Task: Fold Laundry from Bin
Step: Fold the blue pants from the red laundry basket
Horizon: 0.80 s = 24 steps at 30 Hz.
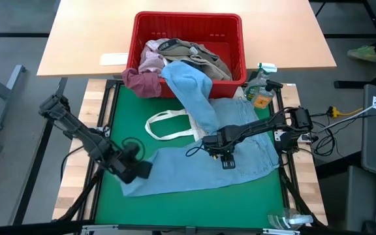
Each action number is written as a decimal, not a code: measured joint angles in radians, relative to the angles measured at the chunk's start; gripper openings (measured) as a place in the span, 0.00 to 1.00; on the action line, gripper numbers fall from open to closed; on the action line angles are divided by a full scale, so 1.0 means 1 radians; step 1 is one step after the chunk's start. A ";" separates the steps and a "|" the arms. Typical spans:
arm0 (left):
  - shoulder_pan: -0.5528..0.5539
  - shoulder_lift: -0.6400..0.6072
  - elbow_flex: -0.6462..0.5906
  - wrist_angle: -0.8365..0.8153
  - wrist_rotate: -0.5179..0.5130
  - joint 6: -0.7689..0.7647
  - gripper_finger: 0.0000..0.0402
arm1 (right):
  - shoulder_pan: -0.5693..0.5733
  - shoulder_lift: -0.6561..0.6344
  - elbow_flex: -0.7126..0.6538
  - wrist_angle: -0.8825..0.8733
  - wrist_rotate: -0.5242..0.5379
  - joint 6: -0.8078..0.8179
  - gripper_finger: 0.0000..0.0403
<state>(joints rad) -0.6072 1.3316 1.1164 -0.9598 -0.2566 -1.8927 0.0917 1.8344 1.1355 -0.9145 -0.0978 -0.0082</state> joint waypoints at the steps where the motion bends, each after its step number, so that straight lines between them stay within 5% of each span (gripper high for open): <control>1: 0.021 0.011 0.000 0.042 -0.035 0.048 0.01 | 0.000 0.000 0.001 0.000 0.001 0.000 0.47; 13: 0.262 0.302 0.000 0.680 -0.063 0.615 0.02 | 0.000 -0.036 0.045 -0.096 0.002 0.000 0.47; 24: 0.361 0.534 -0.001 1.168 0.127 0.780 0.02 | 0.000 -0.195 0.118 -0.219 0.002 0.005 0.47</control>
<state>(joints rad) -0.2458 1.8661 1.1156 0.2085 -0.1298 -1.1126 0.0917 1.6397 1.2532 -1.1331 -0.0956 -0.0034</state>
